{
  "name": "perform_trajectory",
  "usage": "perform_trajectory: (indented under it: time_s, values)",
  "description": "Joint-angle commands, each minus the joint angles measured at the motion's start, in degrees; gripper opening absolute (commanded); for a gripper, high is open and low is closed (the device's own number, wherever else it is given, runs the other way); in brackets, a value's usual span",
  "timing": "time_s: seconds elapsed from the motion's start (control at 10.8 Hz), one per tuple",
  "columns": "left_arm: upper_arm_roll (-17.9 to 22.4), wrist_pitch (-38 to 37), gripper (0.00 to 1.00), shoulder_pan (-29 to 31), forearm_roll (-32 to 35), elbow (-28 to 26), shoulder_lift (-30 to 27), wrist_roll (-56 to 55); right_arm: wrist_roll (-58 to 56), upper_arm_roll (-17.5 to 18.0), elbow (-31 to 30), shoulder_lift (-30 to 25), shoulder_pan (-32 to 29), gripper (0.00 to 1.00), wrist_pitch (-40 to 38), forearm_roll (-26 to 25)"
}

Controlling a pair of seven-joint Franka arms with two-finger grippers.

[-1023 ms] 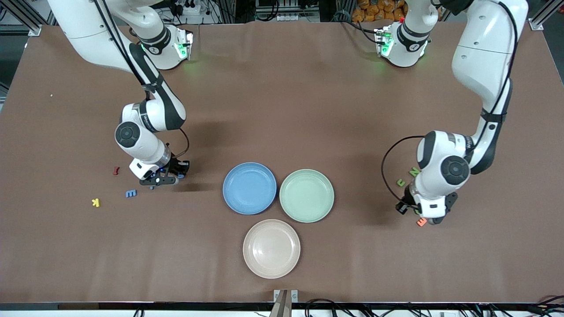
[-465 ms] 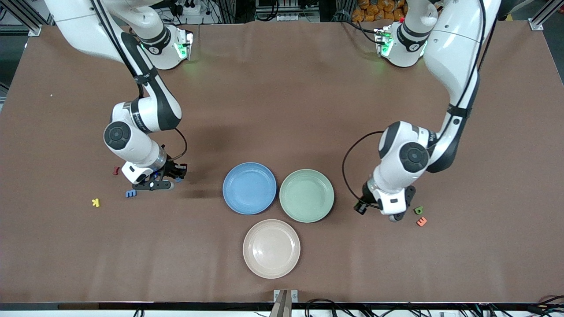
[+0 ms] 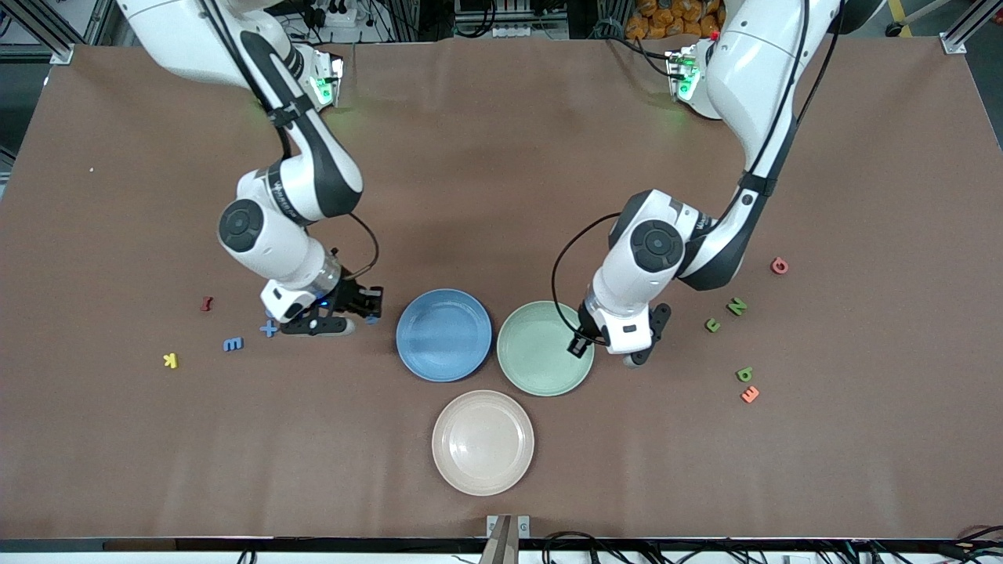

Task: Sort letters by color into matching plates
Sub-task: 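Carry the 6 to the blue plate while the left gripper carries B to green plate, then open both grippers to drop the letters onto their plates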

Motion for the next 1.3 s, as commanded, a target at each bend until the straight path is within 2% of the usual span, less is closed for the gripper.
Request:
perform_trajectory:
  time_s: [0.0, 0.19, 0.28, 0.37, 0.47, 0.56, 0.65, 0.74, 0.93, 1.12, 1.21]
  values:
    - [0.5, 0.8, 0.00, -1.3, -1.6, 3.3, 2.3, -0.5, 3.4, -0.1, 4.8, 3.8, 4.5, 0.20, -0.2, 3.1]
    - [0.5, 1.7, 0.00, -2.7, -1.6, 3.4, 2.9, 0.0, 5.0, -0.2, 10.1, 9.0, 7.0, 0.20, 0.0, 3.0]
    - [0.6, 1.9, 0.03, -3.2, -1.5, 3.4, 3.2, 0.1, 5.1, -0.2, 12.0, 10.8, 7.6, 0.20, 0.0, 3.1]
    - [0.6, 1.9, 0.39, -3.2, -1.3, 3.4, 3.4, 0.5, 5.1, -0.2, 12.7, 11.8, 7.8, 0.21, 0.5, 3.0]
    - [0.6, 1.9, 0.99, -3.4, 0.4, 3.3, 3.5, 3.3, 5.2, -0.2, 13.2, 12.4, 7.9, 0.23, 0.8, 2.9]
    - [0.6, 1.9, 1.00, -3.5, 0.9, 3.3, 3.4, 4.4, 5.2, -0.2, 13.2, 12.9, 7.8, 0.28, 0.9, 2.9]
    - [0.7, 1.8, 1.00, -3.1, 1.1, 3.1, 2.9, 4.9, 5.1, -0.2, 13.2, 13.0, 7.7, 0.56, 0.9, 2.8]
    - [0.9, 1.2, 1.00, -2.4, 1.1, 3.0, 2.7, 6.2, 4.5, -0.3, 13.2, 12.9, 7.7, 1.00, 1.0, 2.3]
    - [1.1, -2.0, 1.00, 0.1, 1.3, 2.7, 2.2, 13.9, 3.0, -0.9, 13.2, 12.3, 7.3, 1.00, 0.7, -0.1]
    - [1.1, -7.4, 1.00, 5.3, 1.3, 2.8, 1.1, 23.1, -0.6, -2.1, 13.0, 11.1, 6.4, 1.00, 0.1, -0.1]
    - [1.1, -8.5, 1.00, 7.6, 1.2, 3.0, 1.1, 23.4, -3.5, -2.4, 12.6, 9.9, 5.1, 1.00, -1.2, -0.1]
